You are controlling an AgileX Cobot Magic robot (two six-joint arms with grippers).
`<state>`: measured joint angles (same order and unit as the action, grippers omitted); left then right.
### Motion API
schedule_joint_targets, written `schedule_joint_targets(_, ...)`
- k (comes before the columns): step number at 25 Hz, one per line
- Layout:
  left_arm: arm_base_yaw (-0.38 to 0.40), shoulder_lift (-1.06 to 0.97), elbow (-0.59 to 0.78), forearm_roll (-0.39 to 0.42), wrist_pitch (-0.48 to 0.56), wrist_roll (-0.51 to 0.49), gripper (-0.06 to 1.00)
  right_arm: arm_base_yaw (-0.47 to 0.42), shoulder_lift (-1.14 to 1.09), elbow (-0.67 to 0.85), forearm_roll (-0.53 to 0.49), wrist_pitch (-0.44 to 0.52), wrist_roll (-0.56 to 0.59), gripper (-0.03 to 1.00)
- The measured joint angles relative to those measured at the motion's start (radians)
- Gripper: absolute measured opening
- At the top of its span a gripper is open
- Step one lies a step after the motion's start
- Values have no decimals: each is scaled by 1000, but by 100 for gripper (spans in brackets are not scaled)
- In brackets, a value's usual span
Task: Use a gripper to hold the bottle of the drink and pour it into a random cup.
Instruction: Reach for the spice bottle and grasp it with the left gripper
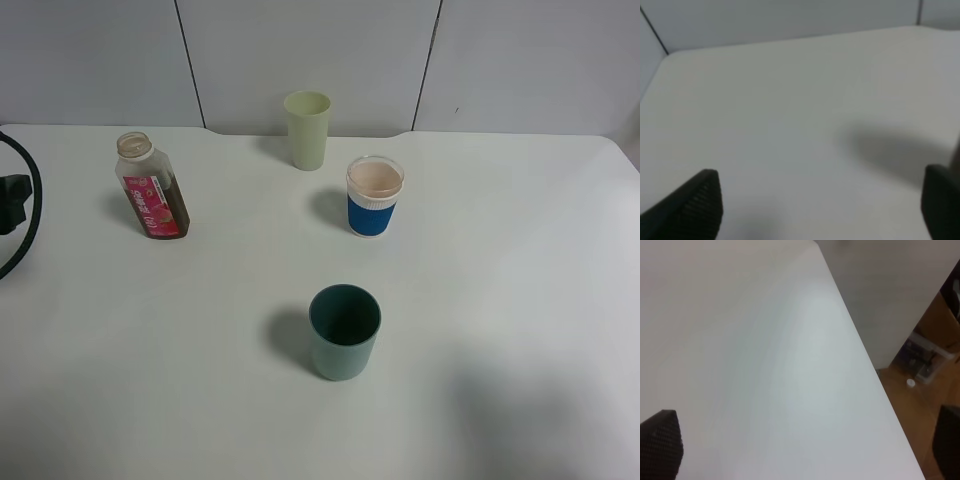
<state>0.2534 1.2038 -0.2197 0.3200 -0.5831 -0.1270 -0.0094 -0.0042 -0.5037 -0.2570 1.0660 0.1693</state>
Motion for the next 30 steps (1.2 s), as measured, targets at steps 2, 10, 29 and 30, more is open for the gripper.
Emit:
schedule_joint_targets(2, 84, 98, -1, 131, -119, -100, 75, 0, 0, 0, 0, 0, 0, 100)
schedule_joint_targets(10, 309, 473, -5, 438, -591, -252, 75, 0, 0, 0, 0, 0, 0, 100)
schedule_joint_targets(29, 330, 723, -327, 675, -626, -296, 73, 0, 0, 0, 0, 0, 0, 100)
schedule_joint_targets(30, 330, 740, -347, 713, -626, -322, 73, 0, 0, 0, 0, 0, 0, 100)
